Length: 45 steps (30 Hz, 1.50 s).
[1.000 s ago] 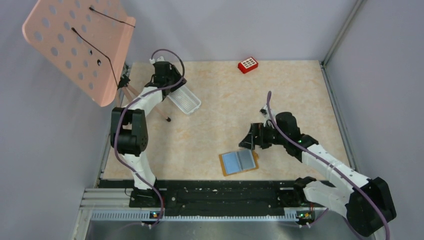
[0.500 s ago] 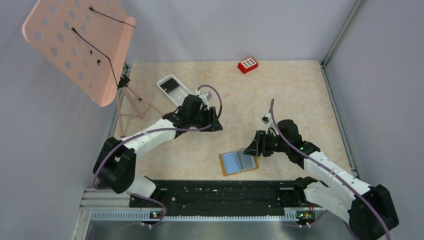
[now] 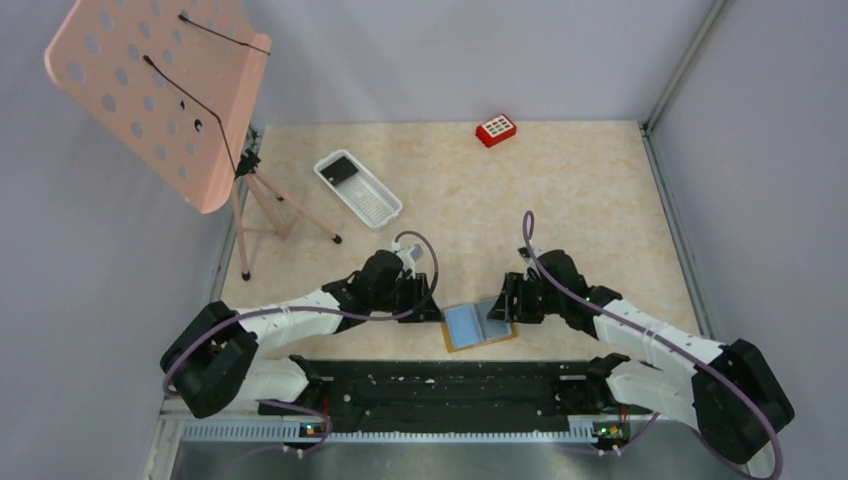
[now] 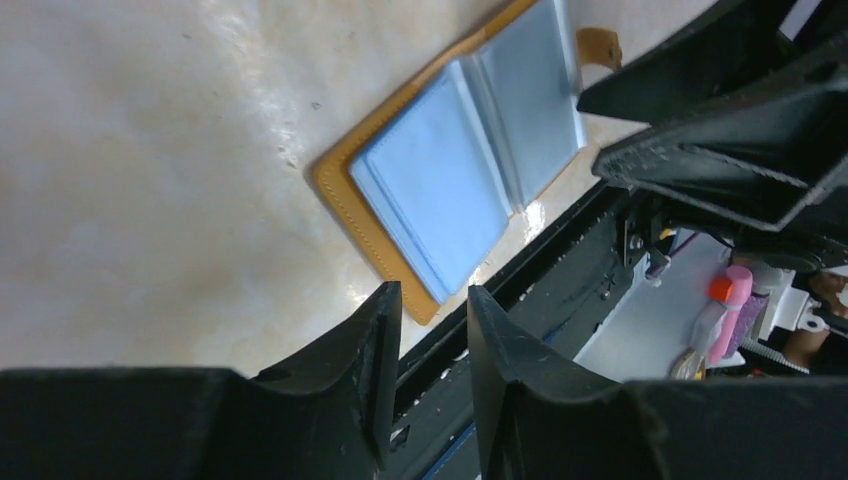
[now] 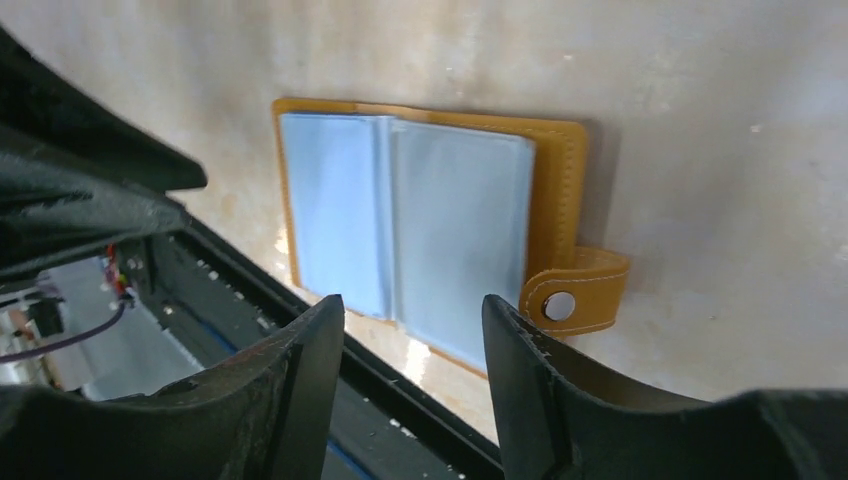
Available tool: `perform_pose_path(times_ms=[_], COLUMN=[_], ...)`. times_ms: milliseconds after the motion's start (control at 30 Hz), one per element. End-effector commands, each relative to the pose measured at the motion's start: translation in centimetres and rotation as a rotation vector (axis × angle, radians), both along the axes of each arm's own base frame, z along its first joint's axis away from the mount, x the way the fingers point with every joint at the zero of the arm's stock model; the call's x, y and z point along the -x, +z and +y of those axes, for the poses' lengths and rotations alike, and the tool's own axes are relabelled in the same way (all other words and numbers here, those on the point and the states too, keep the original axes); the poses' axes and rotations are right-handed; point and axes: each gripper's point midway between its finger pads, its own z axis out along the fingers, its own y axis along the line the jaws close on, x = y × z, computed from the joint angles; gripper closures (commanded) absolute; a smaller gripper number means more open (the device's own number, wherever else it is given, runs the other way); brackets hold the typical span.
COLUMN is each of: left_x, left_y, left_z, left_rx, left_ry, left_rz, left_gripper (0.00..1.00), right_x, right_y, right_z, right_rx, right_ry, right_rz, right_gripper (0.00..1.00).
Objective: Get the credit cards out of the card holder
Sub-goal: Remove the credit card from the card holder.
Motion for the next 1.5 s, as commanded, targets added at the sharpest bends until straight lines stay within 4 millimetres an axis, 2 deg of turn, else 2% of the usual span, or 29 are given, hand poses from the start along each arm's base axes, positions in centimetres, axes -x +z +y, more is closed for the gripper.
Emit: perform_pose_path(times_ms=[0,167,367,533,700,867,1133,1467], left_x=[0.4,1.1,1.4,1.5,1.5,1.5,1.3,1.4], left_y=[2.5,0.5,-1.9,-2.8,-3.7,-4.0,-3.0,-3.5], left_z=[-3.3,-4.0,-3.8,-3.5,-3.2,-3.2,-3.3,-3.2], left_rx=[0.148,0.124,0.049,0.022,-0.004,-0.015,0.001,-0.013], left_ry=[-0.042,-0.059,-0.045,-0.037,-0.029,-0.03,-0.013,-0.009], left_rz=[-0.044,-0.006,0.019,0.027,0.034,0.039,0.021,0.032], left_gripper=[0.67,0.71,0.75,0.77,0.77,0.78,0.77,0.77], right_x=[-2.6,-2.9,-2.5,-1.8,-1.5,-1.7,-1.9,-2.6], right_y=[0.1,-0.4,-1.1,-0.4,0.0,0.4,2.0,-0.5], right_z=[-1.1,-1.0,-0.8,0.6,0.8,0.5,1.1,0.8], right_rx=[0.096,0.107,0.093,0.004,-0.022,-0.009,-0.045,0.017], right_ry=[-0.106,-0.102,-0.098,-0.053,-0.053,-0.063,-0.049,-0.059], right_rz=[-0.073,-0.075,-0.054,-0.039,-0.035,-0.044,-0.071,-0.052], right_gripper=[0.45,0.44,0.46,0.47,0.47,0.47,0.51,0.5])
